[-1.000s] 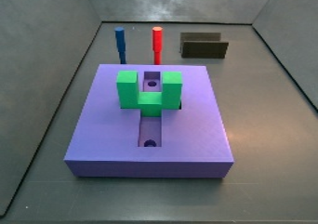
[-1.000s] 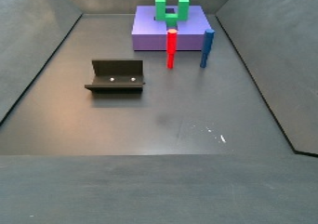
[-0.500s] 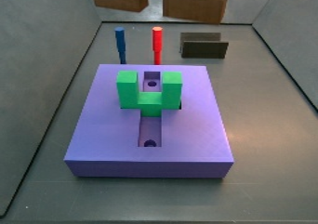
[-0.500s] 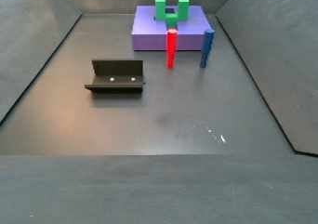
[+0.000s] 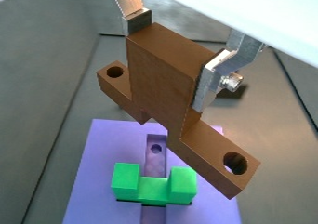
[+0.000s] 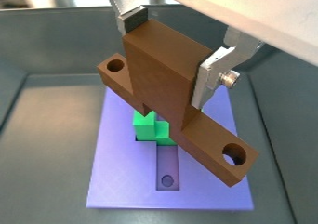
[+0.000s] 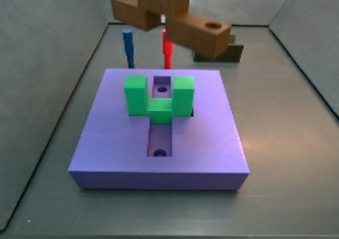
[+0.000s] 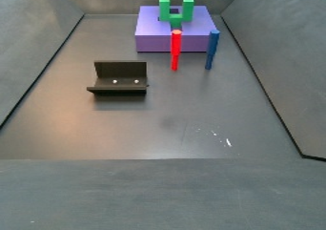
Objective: Pick up the brown object. Move up. Move to above the board. Insert the brown object.
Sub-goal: Insert the brown object.
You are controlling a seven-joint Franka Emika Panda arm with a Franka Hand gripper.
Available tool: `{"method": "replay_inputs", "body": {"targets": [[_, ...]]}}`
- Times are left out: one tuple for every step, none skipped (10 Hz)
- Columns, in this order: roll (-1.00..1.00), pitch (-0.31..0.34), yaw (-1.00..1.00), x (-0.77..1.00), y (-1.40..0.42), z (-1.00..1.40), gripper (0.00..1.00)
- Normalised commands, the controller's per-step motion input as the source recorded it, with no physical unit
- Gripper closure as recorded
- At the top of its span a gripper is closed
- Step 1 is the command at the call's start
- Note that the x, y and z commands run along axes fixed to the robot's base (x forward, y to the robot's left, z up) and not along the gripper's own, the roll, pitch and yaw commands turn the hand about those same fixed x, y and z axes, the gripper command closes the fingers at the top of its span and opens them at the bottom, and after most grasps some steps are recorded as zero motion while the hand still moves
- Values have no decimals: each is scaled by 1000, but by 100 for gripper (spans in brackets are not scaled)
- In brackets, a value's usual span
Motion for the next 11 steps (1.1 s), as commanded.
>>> {"method": "replay_inputs", "body": {"targets": [[-16,0,-1000,0,0,-297,100],[-14,0,-1000,0,0,-303,100],[-11,0,-1000,0,0,-306,100],[-27,0,-1000,0,0,-280,100],[-63,-47,-1000,0,-6,-194,100],[-83,-67,-1000,0,-23,-134,100],[-96,-70,-1000,0,-31,-94,100],[-97,-70,-1000,0,-31,-94,100],[-86,-60,-1000,0,-89,-51,100],[-26,-31,-851,23,-326,0,100],[0,-44,-589,157,-580,-51,100]]}}
